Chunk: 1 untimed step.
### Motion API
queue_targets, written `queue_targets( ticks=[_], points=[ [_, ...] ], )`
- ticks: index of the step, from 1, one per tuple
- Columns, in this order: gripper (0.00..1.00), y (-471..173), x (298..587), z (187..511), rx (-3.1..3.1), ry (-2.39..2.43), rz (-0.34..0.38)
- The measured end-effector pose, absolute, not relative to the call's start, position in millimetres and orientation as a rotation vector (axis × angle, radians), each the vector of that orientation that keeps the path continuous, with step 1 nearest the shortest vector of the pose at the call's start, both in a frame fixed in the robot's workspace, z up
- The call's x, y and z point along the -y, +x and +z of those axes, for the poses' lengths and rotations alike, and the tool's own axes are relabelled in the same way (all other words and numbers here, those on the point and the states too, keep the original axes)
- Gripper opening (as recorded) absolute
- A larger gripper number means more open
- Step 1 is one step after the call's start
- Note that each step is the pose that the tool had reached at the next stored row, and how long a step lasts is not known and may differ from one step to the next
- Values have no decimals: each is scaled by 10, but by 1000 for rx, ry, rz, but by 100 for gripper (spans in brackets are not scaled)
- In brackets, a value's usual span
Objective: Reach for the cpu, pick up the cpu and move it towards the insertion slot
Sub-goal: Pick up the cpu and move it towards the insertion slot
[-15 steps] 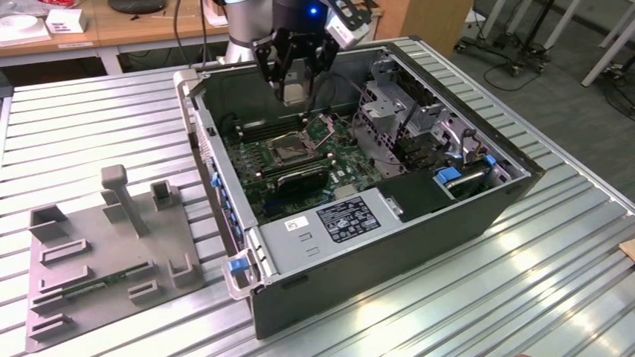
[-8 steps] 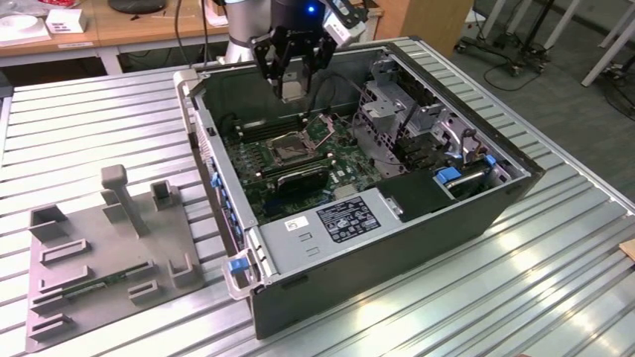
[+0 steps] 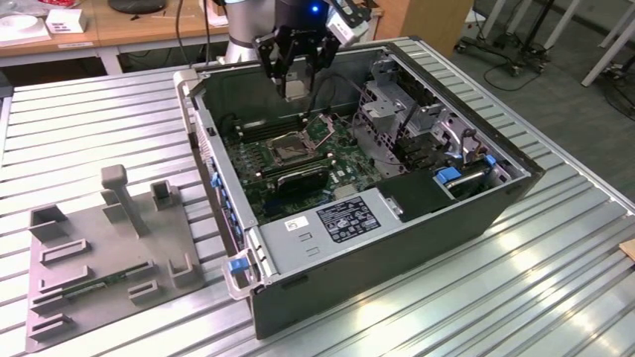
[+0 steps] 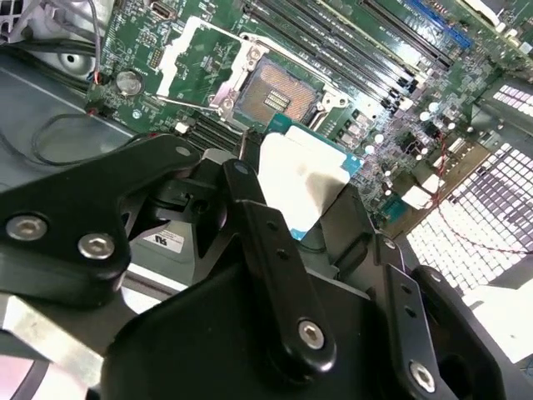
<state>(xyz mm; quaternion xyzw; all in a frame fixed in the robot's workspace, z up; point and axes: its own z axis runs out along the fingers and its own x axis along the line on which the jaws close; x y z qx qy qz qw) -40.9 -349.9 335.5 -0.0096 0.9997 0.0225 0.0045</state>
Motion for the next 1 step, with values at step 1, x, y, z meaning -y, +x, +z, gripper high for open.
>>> queue_targets(
  ticks=[1],
  points=[
    [54,-409,3499,3355,-3132,-30,71]
  ],
)
